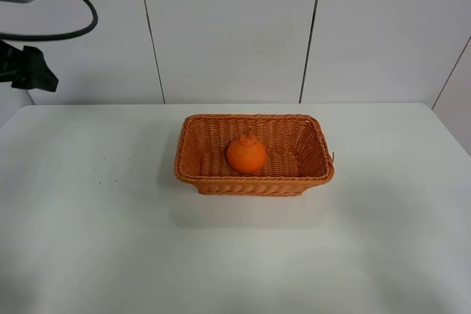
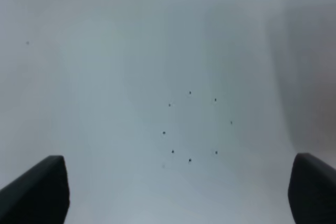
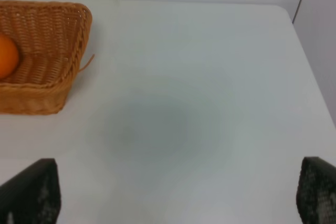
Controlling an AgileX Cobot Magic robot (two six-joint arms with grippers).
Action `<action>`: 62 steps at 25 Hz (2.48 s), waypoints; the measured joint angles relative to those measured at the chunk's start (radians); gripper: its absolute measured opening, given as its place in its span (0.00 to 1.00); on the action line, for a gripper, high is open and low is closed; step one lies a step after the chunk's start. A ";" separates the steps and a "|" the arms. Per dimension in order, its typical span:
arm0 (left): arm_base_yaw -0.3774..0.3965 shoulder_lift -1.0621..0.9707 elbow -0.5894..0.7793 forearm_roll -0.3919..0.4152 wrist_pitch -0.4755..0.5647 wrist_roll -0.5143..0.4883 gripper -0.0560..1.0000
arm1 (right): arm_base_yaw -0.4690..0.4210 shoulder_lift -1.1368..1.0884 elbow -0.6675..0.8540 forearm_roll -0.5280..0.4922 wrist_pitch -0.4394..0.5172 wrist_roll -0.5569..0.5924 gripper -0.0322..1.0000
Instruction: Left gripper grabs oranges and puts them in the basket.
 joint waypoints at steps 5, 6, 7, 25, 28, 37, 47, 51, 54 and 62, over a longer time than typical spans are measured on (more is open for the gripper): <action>0.000 -0.205 0.150 0.000 -0.032 0.001 0.94 | 0.000 0.000 0.000 0.000 0.000 0.000 0.70; 0.000 -0.243 0.169 0.000 -0.034 0.001 0.94 | 0.000 0.000 0.000 0.000 0.000 0.000 0.70; 0.000 -0.274 0.190 0.000 -0.036 0.001 0.94 | 0.000 0.000 0.000 0.000 0.000 0.000 0.70; 0.000 -0.836 0.445 0.000 0.035 -0.001 0.94 | 0.000 0.000 0.000 0.000 0.000 0.000 0.70; 0.000 -0.908 0.473 0.000 0.055 -0.001 0.94 | 0.000 0.000 0.000 0.000 0.000 0.000 0.70; 0.000 -1.127 0.481 0.000 0.135 -0.019 0.93 | 0.000 0.000 0.000 0.000 0.000 0.000 0.70; 0.000 -1.219 0.481 0.000 0.216 -0.049 0.93 | 0.000 0.000 0.000 0.000 0.000 0.000 0.70; 0.000 -1.219 0.481 0.000 0.255 -0.050 0.93 | 0.000 0.000 0.000 0.000 0.000 0.000 0.70; 0.000 -1.219 0.481 0.000 0.285 -0.074 0.93 | 0.000 0.000 0.000 0.000 0.000 0.000 0.70; 0.000 -1.221 0.501 0.030 0.359 -0.123 0.92 | 0.000 0.000 0.000 0.000 0.000 0.000 0.70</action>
